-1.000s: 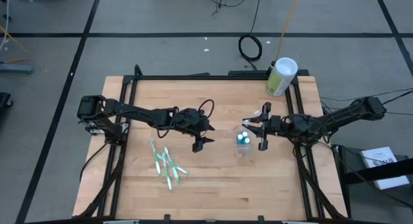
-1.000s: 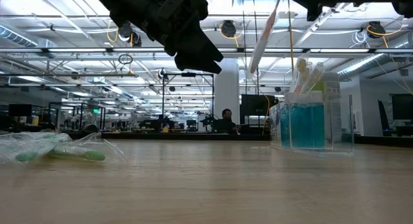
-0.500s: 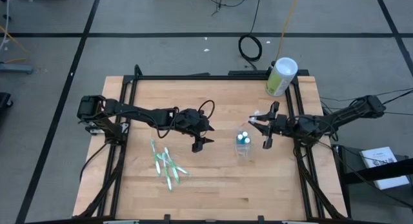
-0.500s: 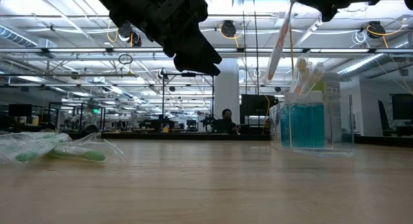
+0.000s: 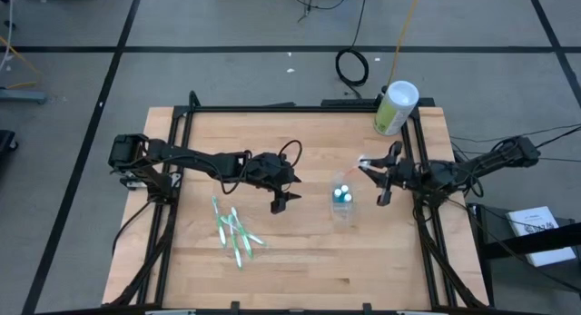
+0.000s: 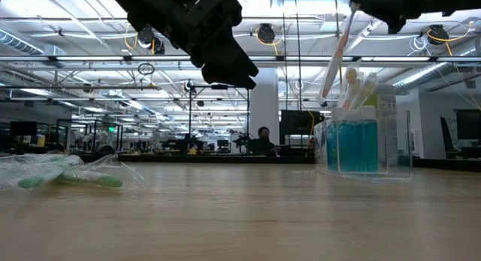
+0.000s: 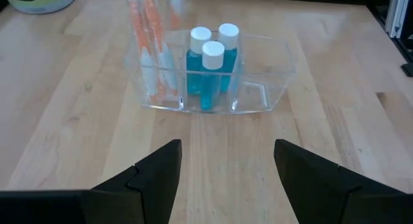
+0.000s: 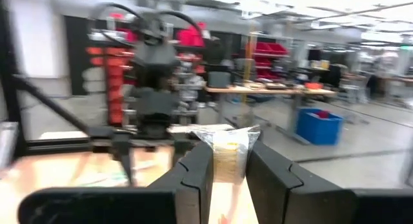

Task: Pick & Place toothbrushing station
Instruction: Put the orange toothbrush into the top of the transparent organizer

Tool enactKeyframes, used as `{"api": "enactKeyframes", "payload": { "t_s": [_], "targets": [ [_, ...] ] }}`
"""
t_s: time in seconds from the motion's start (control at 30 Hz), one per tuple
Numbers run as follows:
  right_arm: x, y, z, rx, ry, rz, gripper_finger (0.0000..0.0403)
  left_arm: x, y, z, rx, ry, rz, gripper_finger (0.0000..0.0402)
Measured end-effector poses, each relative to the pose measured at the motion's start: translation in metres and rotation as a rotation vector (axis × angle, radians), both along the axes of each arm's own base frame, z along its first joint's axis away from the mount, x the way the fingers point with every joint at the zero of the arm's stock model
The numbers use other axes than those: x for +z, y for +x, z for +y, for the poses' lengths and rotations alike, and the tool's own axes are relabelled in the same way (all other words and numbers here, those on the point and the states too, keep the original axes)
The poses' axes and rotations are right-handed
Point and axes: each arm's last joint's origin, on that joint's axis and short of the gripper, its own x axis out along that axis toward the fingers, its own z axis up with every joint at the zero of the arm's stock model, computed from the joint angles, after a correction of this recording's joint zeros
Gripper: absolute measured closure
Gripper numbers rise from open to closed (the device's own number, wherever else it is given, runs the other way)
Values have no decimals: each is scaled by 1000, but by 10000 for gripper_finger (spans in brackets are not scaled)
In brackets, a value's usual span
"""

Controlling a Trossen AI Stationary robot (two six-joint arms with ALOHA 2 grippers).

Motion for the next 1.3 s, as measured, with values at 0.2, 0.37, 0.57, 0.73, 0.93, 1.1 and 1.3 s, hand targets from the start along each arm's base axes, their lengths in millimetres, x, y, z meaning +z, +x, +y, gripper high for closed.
{"api": "enactKeyframes", "payload": {
  "t_s": [0.2,0.37,0.57,0.73,0.93,1.1,1.3],
  "targets": [
    [-10,-8,-4,-57,18,-9,330,0,0,0,0,-1,0,149],
    [-14,-9,-5,-53,33,15,330,0,0,0,2,-3,-2,149],
    [-17,-7,-4,-49,40,39,330,0,0,0,2,-3,-6,149],
    [-21,-2,-2,-50,27,74,330,1,1,0,3,-2,-18,149],
    [-28,5,-2,-62,6,130,330,3,2,0,2,-2,-38,149],
    [-29,6,-5,-92,10,135,330,3,2,0,1,0,-38,149],
    [-35,6,-6,-94,116,152,330,3,2,0,-7,13,-39,149]
  ]
}}
